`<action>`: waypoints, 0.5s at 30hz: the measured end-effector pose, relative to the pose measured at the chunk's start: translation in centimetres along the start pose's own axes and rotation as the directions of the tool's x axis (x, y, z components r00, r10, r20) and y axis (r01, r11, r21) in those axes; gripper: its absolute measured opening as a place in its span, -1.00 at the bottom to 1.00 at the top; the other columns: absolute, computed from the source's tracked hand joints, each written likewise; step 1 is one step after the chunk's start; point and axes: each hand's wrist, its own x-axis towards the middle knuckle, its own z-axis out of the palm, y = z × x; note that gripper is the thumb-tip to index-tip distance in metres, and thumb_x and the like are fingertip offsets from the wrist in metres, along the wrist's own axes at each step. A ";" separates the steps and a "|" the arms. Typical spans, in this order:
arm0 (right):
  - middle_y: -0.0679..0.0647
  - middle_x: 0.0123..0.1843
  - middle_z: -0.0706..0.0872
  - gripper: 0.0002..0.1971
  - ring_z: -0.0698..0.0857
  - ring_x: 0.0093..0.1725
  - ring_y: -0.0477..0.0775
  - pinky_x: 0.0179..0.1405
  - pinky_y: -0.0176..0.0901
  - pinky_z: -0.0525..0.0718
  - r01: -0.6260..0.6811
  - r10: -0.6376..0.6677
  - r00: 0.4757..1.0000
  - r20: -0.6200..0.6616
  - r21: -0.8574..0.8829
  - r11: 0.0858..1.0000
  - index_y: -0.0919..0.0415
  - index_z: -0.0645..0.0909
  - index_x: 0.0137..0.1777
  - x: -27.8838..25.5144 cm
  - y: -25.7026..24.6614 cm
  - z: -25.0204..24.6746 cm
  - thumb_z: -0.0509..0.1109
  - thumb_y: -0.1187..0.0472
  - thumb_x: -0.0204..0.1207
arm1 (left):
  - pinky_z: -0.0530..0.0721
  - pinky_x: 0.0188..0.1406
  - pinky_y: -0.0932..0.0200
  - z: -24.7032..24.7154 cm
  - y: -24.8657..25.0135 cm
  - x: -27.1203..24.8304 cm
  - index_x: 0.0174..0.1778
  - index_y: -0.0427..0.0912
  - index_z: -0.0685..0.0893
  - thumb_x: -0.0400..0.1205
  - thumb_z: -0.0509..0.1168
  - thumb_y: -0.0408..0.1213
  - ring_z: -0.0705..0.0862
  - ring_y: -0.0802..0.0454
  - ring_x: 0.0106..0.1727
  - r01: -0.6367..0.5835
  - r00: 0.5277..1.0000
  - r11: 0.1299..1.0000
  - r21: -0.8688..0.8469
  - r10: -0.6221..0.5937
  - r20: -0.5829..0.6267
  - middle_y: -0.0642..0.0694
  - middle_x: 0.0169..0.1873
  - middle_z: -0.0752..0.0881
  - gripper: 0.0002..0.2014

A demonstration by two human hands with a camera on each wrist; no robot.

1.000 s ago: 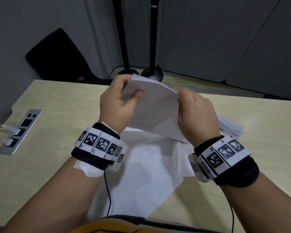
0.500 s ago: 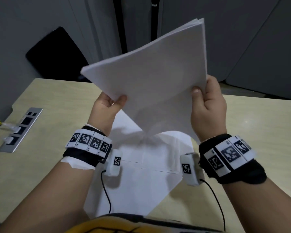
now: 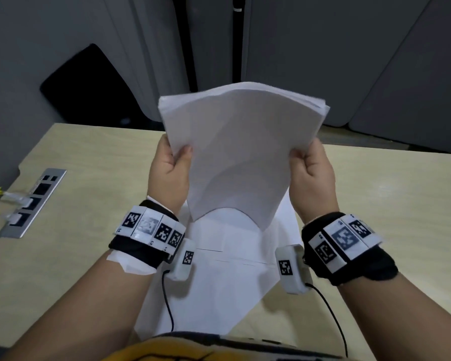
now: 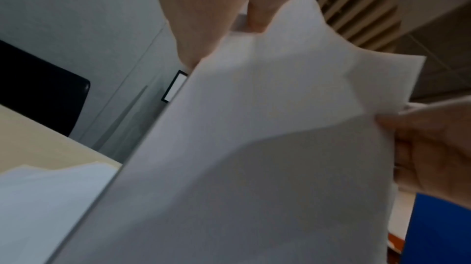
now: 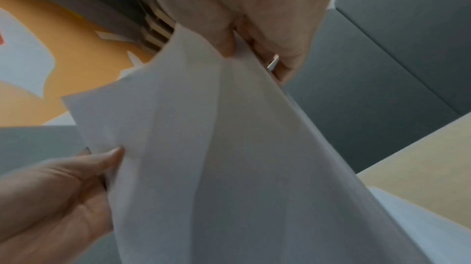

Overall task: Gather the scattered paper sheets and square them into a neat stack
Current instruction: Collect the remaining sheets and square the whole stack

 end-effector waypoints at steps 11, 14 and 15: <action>-0.29 -0.13 0.68 -0.70 0.61 -0.13 -0.40 -0.09 -0.48 0.56 -0.051 0.051 0.999 -0.006 0.007 0.999 -0.11 0.59 0.03 0.2 0.8 -0.2 0.21 0.37 0.62 | 0.61 0.06 0.40 0.4 0.3 -0.6 0.21 -0.08 0.45 0.73 0.08 -0.54 0.69 0.40 0.03 -0.027 0.999 0.999 -0.037 0.027 -0.020 0.11 0.04 0.67 -0.72; -0.10 -0.14 0.65 -0.76 0.59 -0.10 -0.16 -0.01 -0.20 0.58 0.039 -0.033 0.997 -0.068 0.090 0.995 -0.05 0.60 -0.01 0.2 0.3 -0.6 0.22 0.33 0.60 | 0.59 0.18 0.30 0.2 1.2 -0.3 0.22 0.01 0.45 0.72 0.09 -0.51 0.68 0.29 0.12 -0.097 0.994 0.994 -0.045 0.094 -0.059 0.10 0.09 0.67 -0.69; -0.09 -0.11 0.66 -0.78 0.60 -0.09 -0.17 0.00 -0.20 0.58 0.039 -0.035 0.998 -0.055 0.083 0.996 -0.04 0.59 0.00 0.2 0.5 -0.8 0.22 0.32 0.59 | 0.59 0.17 0.32 0.2 1.1 -0.4 0.22 0.03 0.45 0.72 0.08 -0.50 0.67 0.30 0.12 -0.101 0.993 0.994 -0.037 0.099 -0.057 0.09 0.09 0.67 -0.68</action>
